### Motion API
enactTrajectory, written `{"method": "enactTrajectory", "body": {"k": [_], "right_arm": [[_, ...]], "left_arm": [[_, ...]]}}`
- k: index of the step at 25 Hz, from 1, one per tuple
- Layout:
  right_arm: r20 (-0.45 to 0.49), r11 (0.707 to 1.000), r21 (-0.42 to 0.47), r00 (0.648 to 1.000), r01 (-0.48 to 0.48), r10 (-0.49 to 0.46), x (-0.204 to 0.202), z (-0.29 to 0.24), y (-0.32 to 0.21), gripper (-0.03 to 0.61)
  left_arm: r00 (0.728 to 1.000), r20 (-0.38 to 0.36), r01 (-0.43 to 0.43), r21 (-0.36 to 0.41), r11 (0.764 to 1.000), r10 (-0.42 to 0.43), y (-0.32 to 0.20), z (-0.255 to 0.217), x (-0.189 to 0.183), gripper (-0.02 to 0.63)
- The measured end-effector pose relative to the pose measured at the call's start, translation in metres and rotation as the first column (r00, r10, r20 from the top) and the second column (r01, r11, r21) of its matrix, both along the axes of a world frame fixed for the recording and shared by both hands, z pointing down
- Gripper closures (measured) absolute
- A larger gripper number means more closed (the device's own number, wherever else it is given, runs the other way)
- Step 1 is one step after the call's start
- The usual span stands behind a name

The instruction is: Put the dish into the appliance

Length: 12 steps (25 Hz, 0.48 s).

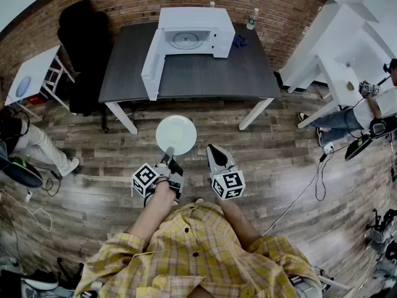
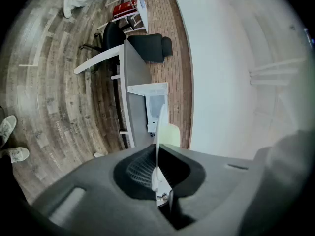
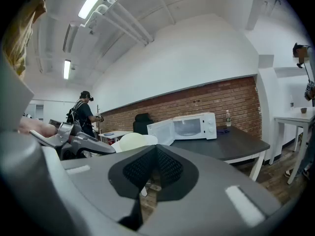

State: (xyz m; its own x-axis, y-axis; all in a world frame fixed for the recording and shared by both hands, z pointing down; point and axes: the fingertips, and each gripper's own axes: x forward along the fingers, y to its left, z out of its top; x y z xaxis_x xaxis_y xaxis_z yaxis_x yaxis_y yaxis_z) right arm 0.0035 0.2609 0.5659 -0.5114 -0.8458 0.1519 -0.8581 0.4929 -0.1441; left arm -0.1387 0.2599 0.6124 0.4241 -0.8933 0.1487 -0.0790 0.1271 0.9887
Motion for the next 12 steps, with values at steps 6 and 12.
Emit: {"method": "enactTrajectory", "body": {"k": [6, 12], "right_arm": [[0.004, 1.000, -0.002, 1.000, 0.003, -0.003, 0.006, 0.002, 0.003, 0.575], [0.010, 0.999, 0.035, 1.000, 0.016, -0.016, 0.012, -0.010, 0.005, 0.575]], "left_arm": [[1.000, 0.000, 0.001, 0.002, 1.000, -0.001, 0.002, 0.003, 0.004, 0.604], [1.000, 0.008, 0.002, 0.013, 1.000, -0.002, 0.002, -0.001, 0.013, 0.604]]}}
